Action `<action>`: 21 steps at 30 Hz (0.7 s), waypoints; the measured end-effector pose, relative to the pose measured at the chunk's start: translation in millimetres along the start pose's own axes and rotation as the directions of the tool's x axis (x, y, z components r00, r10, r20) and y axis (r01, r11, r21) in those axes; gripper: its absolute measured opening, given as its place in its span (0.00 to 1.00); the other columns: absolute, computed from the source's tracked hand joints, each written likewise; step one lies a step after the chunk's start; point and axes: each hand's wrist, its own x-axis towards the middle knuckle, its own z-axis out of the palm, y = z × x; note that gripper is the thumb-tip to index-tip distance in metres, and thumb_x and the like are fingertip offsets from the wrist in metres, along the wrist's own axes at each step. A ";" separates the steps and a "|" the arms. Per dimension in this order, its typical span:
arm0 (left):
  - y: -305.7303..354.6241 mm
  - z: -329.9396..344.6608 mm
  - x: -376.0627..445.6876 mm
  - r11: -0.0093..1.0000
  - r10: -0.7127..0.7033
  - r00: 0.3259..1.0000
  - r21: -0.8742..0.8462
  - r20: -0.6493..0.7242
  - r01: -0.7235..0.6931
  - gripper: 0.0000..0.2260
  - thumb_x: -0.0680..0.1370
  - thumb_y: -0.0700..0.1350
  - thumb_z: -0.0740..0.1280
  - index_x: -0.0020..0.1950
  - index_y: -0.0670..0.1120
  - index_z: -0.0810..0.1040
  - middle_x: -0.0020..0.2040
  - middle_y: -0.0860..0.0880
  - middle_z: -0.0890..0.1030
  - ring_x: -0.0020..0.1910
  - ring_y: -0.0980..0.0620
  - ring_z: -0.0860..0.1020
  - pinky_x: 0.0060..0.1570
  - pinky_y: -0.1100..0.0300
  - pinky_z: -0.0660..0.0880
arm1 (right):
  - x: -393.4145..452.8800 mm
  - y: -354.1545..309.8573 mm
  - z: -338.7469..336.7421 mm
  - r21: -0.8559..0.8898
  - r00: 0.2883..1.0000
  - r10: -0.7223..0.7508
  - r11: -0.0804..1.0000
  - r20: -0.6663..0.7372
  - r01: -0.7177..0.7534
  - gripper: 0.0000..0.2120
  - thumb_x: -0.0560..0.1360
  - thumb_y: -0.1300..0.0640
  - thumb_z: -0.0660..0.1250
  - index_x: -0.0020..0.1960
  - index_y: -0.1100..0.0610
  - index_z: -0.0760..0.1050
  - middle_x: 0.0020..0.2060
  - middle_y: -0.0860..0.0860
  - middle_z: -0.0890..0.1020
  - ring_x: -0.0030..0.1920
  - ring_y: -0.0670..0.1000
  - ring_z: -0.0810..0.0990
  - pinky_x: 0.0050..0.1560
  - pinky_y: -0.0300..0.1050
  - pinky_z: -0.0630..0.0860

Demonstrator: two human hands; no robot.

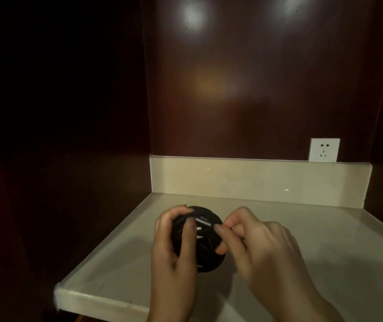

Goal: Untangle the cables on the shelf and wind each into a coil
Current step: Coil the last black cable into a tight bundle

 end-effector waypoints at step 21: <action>-9.2 2.8 -0.7 0.982 -0.188 0.981 -0.018 -0.052 0.187 0.11 0.78 0.37 0.69 0.45 0.54 0.83 0.45 0.50 0.85 0.46 0.48 0.84 0.48 0.46 0.81 | -3.0 -18.4 16.2 -0.239 0.956 0.189 0.962 0.225 -0.134 0.07 0.84 0.46 0.49 0.51 0.49 0.58 0.53 0.51 0.82 0.55 0.57 0.79 0.43 0.47 0.63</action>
